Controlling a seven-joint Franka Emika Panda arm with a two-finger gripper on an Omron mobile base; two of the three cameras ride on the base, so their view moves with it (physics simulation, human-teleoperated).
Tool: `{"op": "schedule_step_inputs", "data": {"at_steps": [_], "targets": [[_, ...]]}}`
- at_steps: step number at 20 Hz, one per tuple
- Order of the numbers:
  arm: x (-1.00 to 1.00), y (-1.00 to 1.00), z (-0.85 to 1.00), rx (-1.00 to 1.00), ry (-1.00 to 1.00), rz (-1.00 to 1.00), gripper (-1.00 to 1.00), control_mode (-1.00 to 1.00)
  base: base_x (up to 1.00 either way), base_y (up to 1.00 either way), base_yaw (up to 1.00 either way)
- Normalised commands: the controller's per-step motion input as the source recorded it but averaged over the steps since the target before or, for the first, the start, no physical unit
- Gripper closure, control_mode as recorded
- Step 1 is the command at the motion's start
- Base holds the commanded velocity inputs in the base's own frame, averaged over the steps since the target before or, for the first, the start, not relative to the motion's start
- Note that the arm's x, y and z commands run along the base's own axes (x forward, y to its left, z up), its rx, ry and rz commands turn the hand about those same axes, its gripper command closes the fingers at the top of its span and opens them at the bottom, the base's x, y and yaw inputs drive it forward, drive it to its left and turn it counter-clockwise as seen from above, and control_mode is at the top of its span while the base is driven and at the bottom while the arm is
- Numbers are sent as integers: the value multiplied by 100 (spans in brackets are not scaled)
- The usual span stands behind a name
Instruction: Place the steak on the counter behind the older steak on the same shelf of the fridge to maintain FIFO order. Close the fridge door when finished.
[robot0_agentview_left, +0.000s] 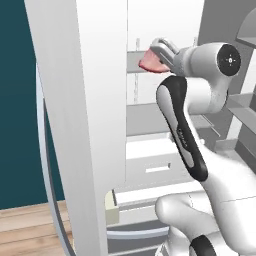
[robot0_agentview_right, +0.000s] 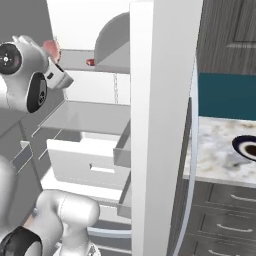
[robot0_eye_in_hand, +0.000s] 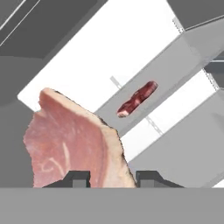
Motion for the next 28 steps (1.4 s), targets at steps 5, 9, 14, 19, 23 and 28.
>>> {"op": "schedule_step_inputs", "data": {"at_steps": [5,9,14,19,23,28], "targets": [[96,32,15,0,7,0,100,-100,0,0,0],[93,5,1,0,11,0,100,-100,0,0,0],[90,1,5,0,13,0,100,-100,0,0,0],[64,17,0,-1,4,0,100,-100,0,0,0],[56,33,0,-2,0,0,100,-100,0,0,0],[51,24,-2,-3,0,0,100,-100,0,0,0]]}}
